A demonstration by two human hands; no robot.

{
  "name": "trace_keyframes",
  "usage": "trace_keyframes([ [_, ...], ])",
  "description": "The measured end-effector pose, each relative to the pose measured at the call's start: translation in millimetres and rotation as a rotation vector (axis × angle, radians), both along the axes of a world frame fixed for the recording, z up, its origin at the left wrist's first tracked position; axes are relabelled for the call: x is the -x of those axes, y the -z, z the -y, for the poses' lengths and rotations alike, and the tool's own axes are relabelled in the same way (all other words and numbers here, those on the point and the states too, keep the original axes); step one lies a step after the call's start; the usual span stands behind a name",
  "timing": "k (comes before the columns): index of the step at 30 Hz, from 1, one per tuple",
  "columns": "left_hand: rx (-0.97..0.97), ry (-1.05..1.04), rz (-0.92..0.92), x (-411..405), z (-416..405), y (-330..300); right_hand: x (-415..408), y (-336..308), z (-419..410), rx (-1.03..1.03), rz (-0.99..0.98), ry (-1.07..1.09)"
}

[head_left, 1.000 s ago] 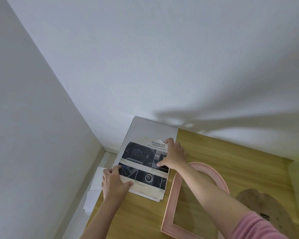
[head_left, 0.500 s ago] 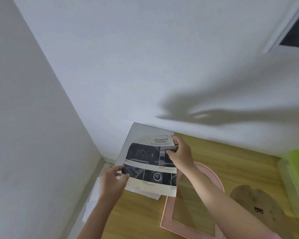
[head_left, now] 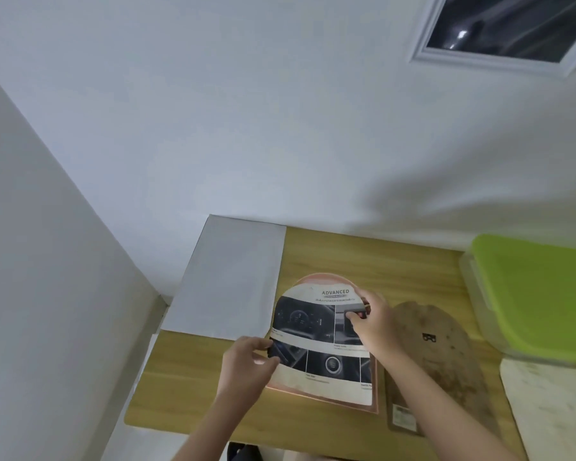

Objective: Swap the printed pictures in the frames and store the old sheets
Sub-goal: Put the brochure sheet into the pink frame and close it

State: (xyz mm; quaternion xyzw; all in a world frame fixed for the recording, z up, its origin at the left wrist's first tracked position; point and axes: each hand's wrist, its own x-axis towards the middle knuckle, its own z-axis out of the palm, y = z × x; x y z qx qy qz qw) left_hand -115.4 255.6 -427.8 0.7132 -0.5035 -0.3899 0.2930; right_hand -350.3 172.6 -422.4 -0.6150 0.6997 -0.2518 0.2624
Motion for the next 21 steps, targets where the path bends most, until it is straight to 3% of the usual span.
trace_keyframes([
  [11, -0.026, 0.211, 0.141, 18, -2, 16, 19, 10, -4, -0.213, -0.12, -0.072],
  [21, -0.014, 0.307, 0.217, 19, 2, 22, 27, 16, 2, -0.247, -0.231, -0.122],
])
